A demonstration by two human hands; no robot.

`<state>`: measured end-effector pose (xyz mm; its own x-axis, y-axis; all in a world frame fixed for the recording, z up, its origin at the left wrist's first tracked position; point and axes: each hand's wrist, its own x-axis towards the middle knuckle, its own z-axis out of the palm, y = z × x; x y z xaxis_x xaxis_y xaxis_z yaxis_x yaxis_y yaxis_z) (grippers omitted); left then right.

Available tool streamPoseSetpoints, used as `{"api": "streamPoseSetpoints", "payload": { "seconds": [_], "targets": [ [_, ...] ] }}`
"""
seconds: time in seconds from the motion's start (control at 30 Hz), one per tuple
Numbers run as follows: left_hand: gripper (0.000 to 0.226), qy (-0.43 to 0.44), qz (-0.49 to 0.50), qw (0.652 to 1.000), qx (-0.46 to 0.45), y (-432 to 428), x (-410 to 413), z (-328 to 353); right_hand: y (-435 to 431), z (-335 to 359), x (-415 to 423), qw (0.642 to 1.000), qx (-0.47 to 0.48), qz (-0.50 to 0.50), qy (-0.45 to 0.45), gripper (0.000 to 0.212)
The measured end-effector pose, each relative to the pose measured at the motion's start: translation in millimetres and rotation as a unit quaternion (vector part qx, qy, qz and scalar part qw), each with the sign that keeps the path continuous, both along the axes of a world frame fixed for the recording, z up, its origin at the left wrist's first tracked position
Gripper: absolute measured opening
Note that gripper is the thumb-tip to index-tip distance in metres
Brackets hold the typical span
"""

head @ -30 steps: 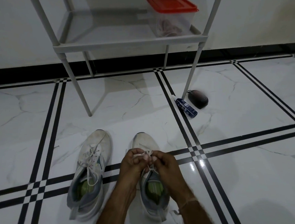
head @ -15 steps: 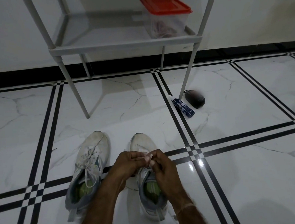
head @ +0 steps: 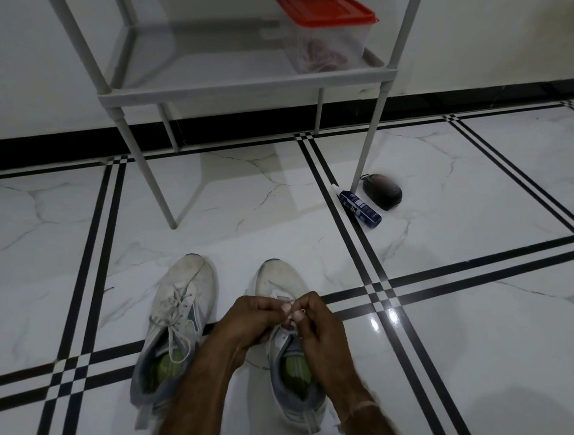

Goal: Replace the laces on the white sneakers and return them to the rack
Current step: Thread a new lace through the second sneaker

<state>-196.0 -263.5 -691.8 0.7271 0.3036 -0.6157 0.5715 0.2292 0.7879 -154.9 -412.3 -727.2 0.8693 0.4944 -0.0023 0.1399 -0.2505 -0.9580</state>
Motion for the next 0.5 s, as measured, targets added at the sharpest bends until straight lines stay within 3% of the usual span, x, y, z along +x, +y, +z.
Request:
{"api": "streamPoseSetpoints", "payload": {
  "seconds": [0.17,0.3,0.5],
  "targets": [
    [0.017,-0.016,0.041,0.999,-0.008,-7.5,-1.2,-5.8,1.3,2.7,-3.1,0.999,0.010,-0.037,0.010,0.013],
    [0.034,-0.035,0.046,0.995,0.079,-18.6,-8.2,-11.9,2.0,1.9,-3.1,0.998,0.007,-0.052,0.017,0.014],
    [0.032,-0.090,0.024,0.975,0.202,-23.3,-11.0,-10.1,2.9,6.3,-3.5,0.997,0.012,-0.072,0.035,0.014]
  ]
}}
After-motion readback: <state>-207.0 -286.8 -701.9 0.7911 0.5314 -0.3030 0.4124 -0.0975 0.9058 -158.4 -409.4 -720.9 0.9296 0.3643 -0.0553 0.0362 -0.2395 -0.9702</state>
